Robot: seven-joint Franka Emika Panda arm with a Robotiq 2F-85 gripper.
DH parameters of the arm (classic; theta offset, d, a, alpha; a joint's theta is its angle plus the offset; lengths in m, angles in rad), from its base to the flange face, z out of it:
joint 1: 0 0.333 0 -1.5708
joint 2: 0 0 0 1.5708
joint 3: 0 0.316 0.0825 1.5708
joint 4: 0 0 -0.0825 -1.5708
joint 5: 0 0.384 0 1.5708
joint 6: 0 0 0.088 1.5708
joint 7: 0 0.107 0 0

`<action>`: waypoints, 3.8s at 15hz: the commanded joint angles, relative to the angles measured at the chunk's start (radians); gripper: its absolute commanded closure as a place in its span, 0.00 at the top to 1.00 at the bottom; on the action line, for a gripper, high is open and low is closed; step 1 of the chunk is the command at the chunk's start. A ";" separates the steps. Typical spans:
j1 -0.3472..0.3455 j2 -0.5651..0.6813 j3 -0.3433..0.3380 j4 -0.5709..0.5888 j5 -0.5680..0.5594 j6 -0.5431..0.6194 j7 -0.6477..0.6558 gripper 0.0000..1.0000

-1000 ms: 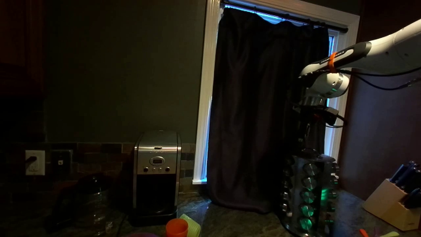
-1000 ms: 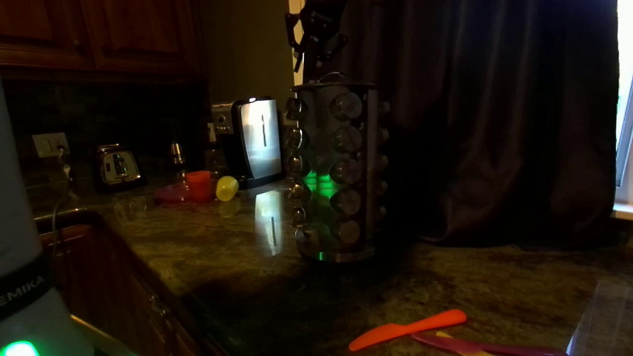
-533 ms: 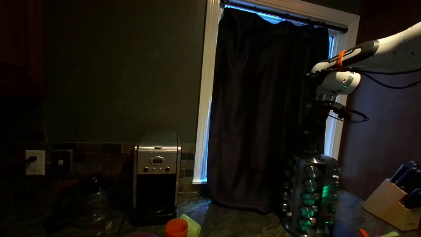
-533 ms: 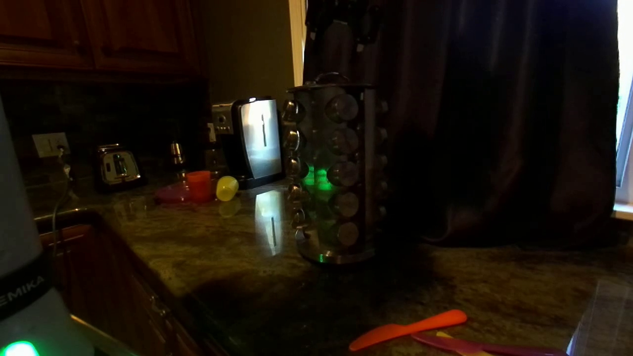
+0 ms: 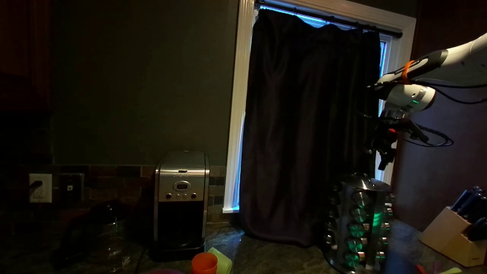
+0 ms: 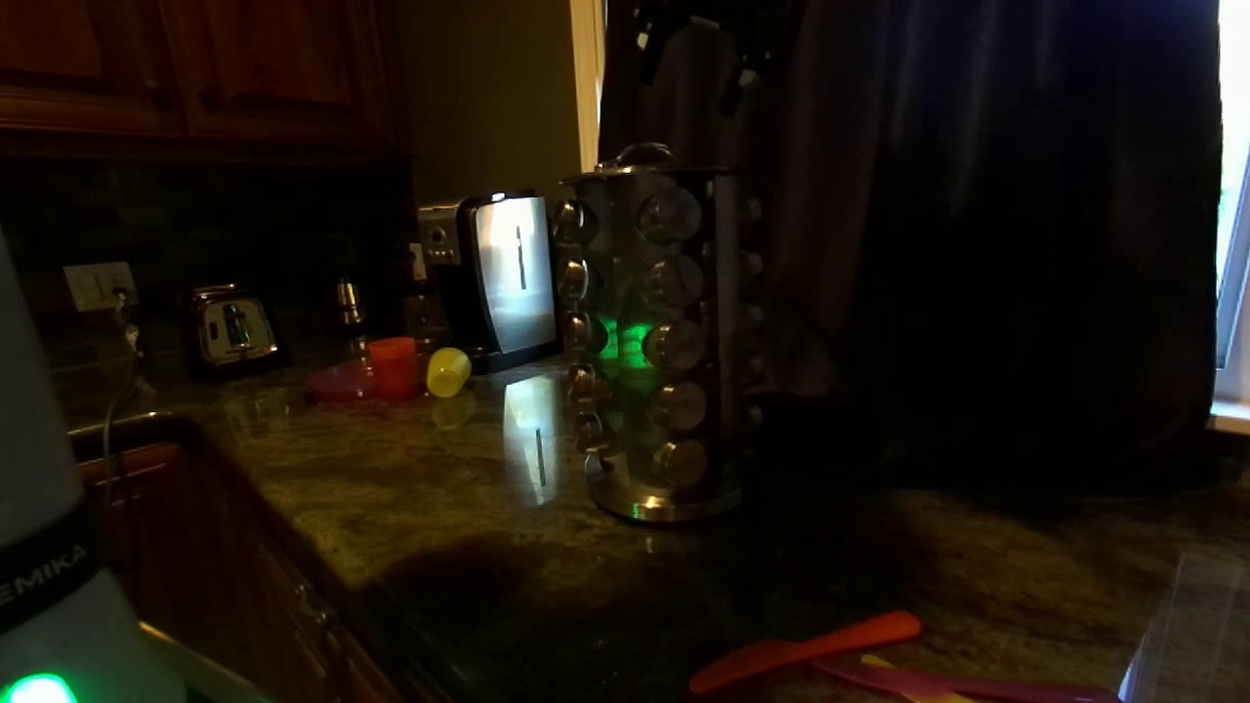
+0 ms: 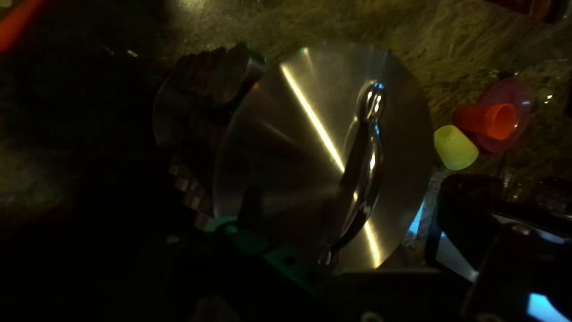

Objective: Move the seasoning rack to the left

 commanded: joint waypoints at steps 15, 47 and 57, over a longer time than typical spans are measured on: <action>-0.055 0.112 -0.029 0.011 0.424 -0.244 0.001 1.00; -0.141 0.220 -0.021 0.029 0.494 -0.246 0.094 1.00; -0.135 0.220 -0.004 0.001 0.507 -0.349 0.073 1.00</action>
